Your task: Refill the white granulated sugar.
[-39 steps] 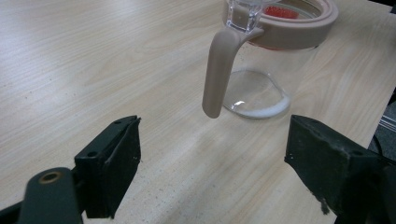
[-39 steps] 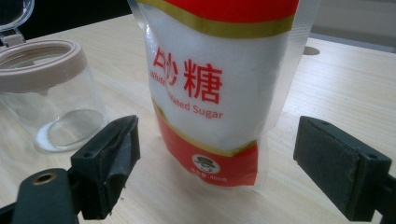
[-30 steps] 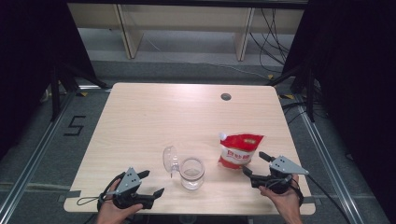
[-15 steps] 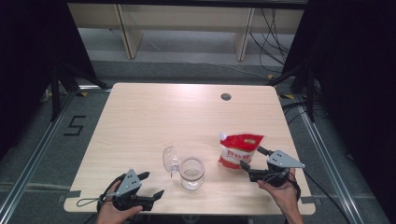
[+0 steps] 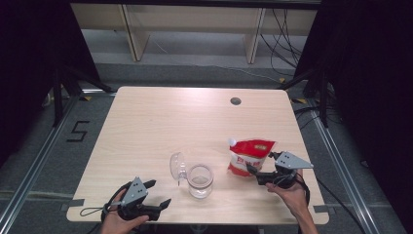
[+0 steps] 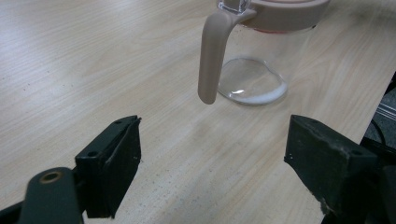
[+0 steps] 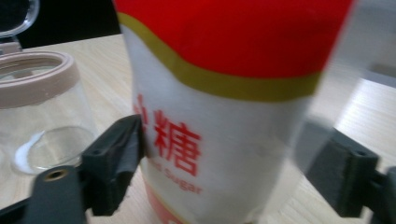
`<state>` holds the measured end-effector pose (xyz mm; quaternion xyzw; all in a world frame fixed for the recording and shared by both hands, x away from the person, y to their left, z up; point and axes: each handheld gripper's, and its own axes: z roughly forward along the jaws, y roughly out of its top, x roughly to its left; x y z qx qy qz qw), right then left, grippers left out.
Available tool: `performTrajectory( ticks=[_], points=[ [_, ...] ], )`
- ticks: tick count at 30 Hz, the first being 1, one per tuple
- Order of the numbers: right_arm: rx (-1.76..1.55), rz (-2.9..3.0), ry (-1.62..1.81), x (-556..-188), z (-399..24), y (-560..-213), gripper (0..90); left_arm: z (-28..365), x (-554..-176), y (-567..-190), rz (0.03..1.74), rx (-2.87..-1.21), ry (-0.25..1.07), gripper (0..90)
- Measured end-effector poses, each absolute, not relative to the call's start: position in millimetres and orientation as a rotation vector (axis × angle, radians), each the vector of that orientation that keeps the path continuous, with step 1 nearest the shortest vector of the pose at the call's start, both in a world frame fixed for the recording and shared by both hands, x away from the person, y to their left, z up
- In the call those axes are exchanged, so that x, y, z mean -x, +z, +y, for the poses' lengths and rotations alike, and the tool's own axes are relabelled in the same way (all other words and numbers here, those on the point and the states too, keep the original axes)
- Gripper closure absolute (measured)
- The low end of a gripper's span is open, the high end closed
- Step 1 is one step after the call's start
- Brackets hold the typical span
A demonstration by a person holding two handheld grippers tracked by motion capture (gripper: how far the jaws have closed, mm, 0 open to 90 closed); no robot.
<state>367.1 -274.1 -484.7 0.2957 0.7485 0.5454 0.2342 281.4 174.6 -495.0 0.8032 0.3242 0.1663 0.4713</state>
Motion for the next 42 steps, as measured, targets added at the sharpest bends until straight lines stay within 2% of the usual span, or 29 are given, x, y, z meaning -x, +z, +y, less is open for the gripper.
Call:
performTrajectory(
  ticks=[3,9,10,15,28,35,38,42],
  points=[
    [-0.772,2.091,1.503,-367,-270,-484,29.8,175,-281,-495,0.798,-1.976,0.406,18.1],
    [-0.854,2.102,1.461,-363,-264,-481,31.0,175,-282,-495,0.798,-1.969,0.412,18.3],
    [-0.893,2.085,1.455,-361,-262,-481,35.2,175,-282,-495,0.799,-1.968,0.413,18.3],
    [-1.033,2.031,1.376,-348,-247,-476,36.8,175,-281,-495,0.798,-1.968,0.412,18.5],
    [-1.273,1.876,1.334,-326,-226,-475,36.0,173,-279,-496,0.818,-1.969,0.395,18.6],
    [-1.054,2.009,1.433,-336,-248,-480,32.4,172,-279,-497,0.815,-1.973,0.390,18.6],
    [-0.975,2.022,1.475,-341,-257,-482,35.2,172,-279,-497,0.817,-1.975,0.386,18.6],
    [-0.959,2.061,1.538,-343,-266,-484,33.7,172,-280,-497,0.785,-1.992,0.406,18.6]
  ],
)
